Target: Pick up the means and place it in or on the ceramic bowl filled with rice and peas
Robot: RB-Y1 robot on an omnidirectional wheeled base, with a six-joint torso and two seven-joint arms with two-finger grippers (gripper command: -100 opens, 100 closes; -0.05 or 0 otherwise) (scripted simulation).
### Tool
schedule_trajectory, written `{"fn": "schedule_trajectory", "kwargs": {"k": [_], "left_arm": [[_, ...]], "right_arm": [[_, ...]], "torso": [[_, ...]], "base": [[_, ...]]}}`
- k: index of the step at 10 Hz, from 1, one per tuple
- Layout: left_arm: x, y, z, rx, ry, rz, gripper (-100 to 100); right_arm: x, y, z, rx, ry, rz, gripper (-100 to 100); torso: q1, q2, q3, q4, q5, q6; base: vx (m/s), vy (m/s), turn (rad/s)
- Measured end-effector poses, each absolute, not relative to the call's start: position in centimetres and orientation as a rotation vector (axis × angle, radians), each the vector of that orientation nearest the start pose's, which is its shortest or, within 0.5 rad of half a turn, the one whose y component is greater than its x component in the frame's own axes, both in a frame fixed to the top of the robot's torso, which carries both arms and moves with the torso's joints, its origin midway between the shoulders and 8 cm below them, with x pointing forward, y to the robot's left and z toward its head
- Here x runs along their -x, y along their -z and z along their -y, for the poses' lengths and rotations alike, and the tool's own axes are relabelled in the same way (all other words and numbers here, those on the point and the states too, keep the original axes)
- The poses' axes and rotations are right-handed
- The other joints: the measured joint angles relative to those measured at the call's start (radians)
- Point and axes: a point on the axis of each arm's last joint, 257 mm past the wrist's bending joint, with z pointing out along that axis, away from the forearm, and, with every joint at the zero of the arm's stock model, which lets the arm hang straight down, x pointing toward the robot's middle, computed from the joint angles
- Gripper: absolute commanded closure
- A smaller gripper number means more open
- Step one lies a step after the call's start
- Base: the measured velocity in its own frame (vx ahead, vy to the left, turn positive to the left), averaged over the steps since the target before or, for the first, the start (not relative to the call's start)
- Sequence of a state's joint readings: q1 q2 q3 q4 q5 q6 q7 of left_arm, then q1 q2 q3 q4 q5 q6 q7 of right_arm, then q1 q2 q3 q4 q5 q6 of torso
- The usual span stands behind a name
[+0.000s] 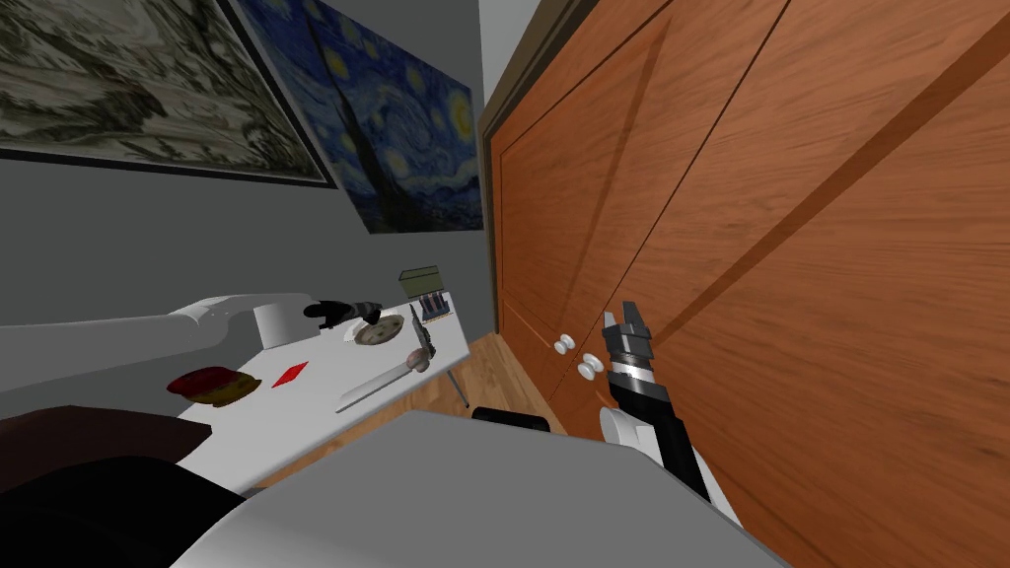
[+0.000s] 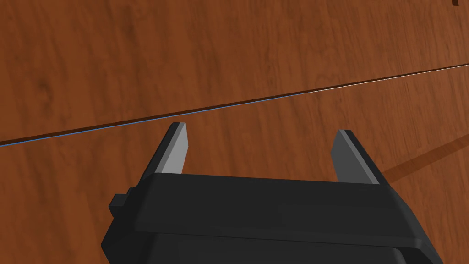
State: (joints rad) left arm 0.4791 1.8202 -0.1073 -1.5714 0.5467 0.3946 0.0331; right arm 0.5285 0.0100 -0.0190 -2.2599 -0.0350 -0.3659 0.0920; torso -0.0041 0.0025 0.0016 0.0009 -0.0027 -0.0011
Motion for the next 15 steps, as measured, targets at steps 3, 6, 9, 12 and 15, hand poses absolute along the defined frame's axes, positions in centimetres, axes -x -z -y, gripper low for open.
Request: {"fn": "schedule_trajectory", "kwargs": {"k": [3, 6, 9, 12, 15], "left_arm": [[-39.7, 12.7, -69.6, 0.739, -0.373, -2.061, -100], [-40.5, 11.9, -68.6, 0.727, -0.369, -2.065, -100], [-42.0, 10.3, -66.5, 0.71, -0.352, -2.071, -100], [-42.6, 9.5, -65.6, 0.701, -0.349, -2.077, -100], [-43.3, 8.8, -64.3, 0.691, -0.341, -2.083, 0]], "right_arm": [[-36.3, 2.1, 30.0, -0.791, -1.168, -0.731, 0], [-36.3, 2.1, 30.0, -0.791, -1.168, -0.731, 0], [-36.3, 2.1, 30.0, -0.791, -1.168, -0.731, 0], [-36.3, 2.1, 30.0, -0.791, -1.168, -0.731, 0], [-36.3, 2.1, 30.0, -0.791, -1.168, -0.731, 0]], "torso": [[0.001, 0.0, 0.0, 0.0, 0.0, 0.0], [0.001, 0.0, 0.0, 0.0, 0.0, 0.0], [0.003, 0.0, 0.0, 0.0, 0.001, 0.0], [0.0, 0.0, 0.0, 0.0, 0.0, 0.0], [0.001, 0.0, 0.0, 0.0, 0.0, 0.0]], "base": [[0.001, 0.026, 0.057], [-0.003, 0.025, 0.023], [-0.004, 0.047, 0.065], [0.003, 0.02, 0.029], [0.001, 0.014, 0.014]]}}
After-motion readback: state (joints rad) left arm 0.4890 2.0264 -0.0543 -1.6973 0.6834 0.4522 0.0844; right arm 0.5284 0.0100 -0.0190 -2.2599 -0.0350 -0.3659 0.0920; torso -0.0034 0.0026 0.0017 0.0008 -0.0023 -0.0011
